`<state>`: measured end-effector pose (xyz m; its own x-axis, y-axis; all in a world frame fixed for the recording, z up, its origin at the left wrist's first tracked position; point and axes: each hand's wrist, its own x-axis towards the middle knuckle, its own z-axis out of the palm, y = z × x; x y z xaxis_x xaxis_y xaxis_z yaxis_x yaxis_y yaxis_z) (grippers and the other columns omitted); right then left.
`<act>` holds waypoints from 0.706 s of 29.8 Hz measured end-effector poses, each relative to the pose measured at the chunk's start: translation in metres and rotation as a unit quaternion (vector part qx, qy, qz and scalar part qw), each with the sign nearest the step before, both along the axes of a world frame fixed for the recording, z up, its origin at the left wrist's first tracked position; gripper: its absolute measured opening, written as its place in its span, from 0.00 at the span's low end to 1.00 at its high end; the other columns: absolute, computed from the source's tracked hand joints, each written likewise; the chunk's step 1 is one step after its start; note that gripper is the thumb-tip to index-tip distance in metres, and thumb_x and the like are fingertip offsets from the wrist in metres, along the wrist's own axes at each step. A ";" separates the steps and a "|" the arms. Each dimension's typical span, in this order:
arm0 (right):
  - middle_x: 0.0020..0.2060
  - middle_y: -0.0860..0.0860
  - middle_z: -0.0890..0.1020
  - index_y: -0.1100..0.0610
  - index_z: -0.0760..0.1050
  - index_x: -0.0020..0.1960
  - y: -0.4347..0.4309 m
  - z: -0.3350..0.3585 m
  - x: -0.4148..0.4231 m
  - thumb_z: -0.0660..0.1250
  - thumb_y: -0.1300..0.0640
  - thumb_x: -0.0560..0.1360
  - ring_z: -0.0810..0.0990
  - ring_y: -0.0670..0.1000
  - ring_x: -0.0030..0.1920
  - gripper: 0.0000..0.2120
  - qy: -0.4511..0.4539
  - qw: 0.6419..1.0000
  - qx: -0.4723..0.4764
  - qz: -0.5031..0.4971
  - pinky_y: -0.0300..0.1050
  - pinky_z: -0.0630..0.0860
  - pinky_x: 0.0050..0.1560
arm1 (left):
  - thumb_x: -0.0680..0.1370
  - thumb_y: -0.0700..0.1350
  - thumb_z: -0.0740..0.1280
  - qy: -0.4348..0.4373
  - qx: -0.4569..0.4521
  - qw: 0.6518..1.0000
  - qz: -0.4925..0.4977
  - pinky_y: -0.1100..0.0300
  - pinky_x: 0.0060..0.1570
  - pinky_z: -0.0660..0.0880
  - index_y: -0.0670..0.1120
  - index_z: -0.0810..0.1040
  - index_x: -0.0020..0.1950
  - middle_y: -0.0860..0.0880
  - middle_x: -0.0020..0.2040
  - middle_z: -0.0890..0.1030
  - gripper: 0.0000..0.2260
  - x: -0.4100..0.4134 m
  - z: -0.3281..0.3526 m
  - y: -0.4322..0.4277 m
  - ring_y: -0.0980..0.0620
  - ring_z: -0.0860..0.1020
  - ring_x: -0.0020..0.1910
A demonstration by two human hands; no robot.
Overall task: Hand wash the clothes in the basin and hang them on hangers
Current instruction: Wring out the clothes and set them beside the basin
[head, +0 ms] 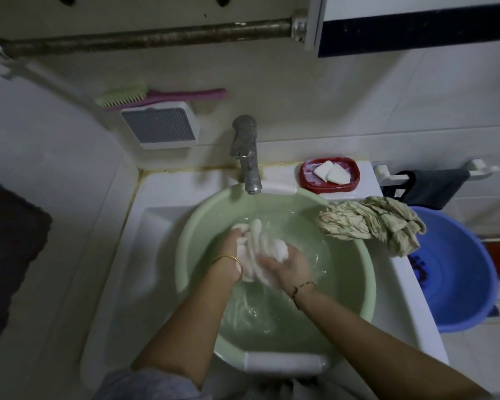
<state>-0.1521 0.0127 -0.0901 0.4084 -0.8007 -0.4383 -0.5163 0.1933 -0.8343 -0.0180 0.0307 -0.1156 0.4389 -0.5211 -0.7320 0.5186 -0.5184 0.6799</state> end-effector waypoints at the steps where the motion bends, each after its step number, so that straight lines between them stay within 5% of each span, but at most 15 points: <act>1: 0.46 0.52 0.83 0.55 0.78 0.50 0.004 0.009 0.000 0.74 0.49 0.70 0.79 0.50 0.44 0.14 -0.043 0.999 -0.002 -0.017 0.43 0.75 0.47 | 0.69 0.53 0.69 0.019 -0.010 0.999 0.034 0.61 0.35 0.73 0.47 0.78 0.37 0.46 0.34 0.79 0.10 -0.001 0.002 -0.001 0.47 0.78 0.35; 4: 0.35 0.49 0.82 0.53 0.79 0.38 0.011 0.026 0.013 0.77 0.47 0.63 0.80 0.46 0.37 0.12 -0.125 0.992 -0.013 -0.029 0.41 0.77 0.40 | 0.81 0.55 0.52 0.033 -0.030 0.998 0.032 0.58 0.36 0.72 0.45 0.81 0.34 0.45 0.31 0.81 0.26 -0.017 0.026 0.006 0.50 0.80 0.29; 6: 0.35 0.50 0.81 0.55 0.80 0.37 0.013 0.034 0.024 0.71 0.49 0.68 0.80 0.48 0.38 0.09 -0.118 0.991 -0.063 -0.006 0.42 0.77 0.41 | 0.84 0.48 0.46 0.012 -0.033 0.999 -0.027 0.65 0.28 0.73 0.45 0.74 0.36 0.46 0.35 0.74 0.23 -0.034 0.038 0.012 0.58 0.77 0.21; 8: 0.30 0.49 0.78 0.55 0.77 0.32 0.008 0.033 0.031 0.65 0.49 0.69 0.77 0.48 0.34 0.12 -0.096 0.990 -0.102 0.000 0.38 0.73 0.36 | 0.83 0.48 0.46 0.028 -0.020 0.998 -0.044 0.67 0.24 0.68 0.45 0.65 0.37 0.46 0.36 0.66 0.18 -0.045 0.043 0.017 0.54 0.75 0.23; 9: 0.28 0.48 0.75 0.54 0.72 0.29 0.003 0.031 0.032 0.63 0.45 0.67 0.74 0.47 0.31 0.14 -0.074 0.990 -0.117 0.003 0.35 0.68 0.32 | 0.82 0.53 0.48 -0.017 0.011 0.997 -0.081 0.65 0.28 0.66 0.46 0.64 0.37 0.46 0.35 0.66 0.18 -0.048 0.046 0.017 0.53 0.73 0.27; 12: 0.34 0.53 0.76 0.55 0.68 0.34 -0.024 0.013 0.025 0.62 0.44 0.73 0.75 0.54 0.36 0.17 0.057 0.989 -0.135 0.014 0.41 0.65 0.34 | 0.62 0.74 0.59 0.075 0.029 0.986 -0.144 0.66 0.31 0.66 0.51 0.68 0.36 0.50 0.30 0.74 0.26 -0.049 0.052 0.012 0.57 0.72 0.25; 13: 0.37 0.55 0.77 0.56 0.69 0.36 -0.032 0.002 0.019 0.60 0.47 0.77 0.77 0.56 0.41 0.16 0.128 0.980 -0.149 0.045 0.42 0.66 0.38 | 0.61 0.73 0.64 0.015 0.048 0.987 -0.151 0.66 0.33 0.70 0.51 0.70 0.37 0.49 0.35 0.78 0.26 -0.044 0.053 0.011 0.56 0.74 0.29; 15: 0.46 0.57 0.80 0.57 0.72 0.44 -0.040 -0.016 0.007 0.55 0.47 0.80 0.79 0.59 0.49 0.16 0.227 0.958 -0.146 0.096 0.45 0.70 0.44 | 0.76 0.58 0.62 -0.155 0.084 0.977 -0.121 0.62 0.36 0.70 0.46 0.76 0.41 0.43 0.46 0.78 0.16 -0.033 0.052 0.009 0.47 0.77 0.37; 18: 0.64 0.61 0.70 0.57 0.65 0.67 -0.037 -0.036 -0.009 0.55 0.41 0.79 0.75 0.62 0.58 0.24 0.300 0.941 -0.108 0.115 0.53 0.74 0.55 | 0.78 0.48 0.59 -0.435 0.168 0.834 -0.293 0.57 0.54 0.72 0.45 0.69 0.66 0.38 0.63 0.73 0.17 -0.012 0.045 0.012 0.40 0.74 0.60; 21: 0.75 0.59 0.50 0.50 0.41 0.77 -0.027 -0.044 -0.017 0.53 0.34 0.76 0.64 0.65 0.69 0.38 0.365 0.909 -0.141 0.145 0.58 0.70 0.61 | 0.79 0.47 0.57 -0.491 0.274 0.680 -0.471 0.44 0.64 0.69 0.58 0.38 0.76 0.38 0.75 0.52 0.34 -0.012 0.020 0.025 0.37 0.63 0.70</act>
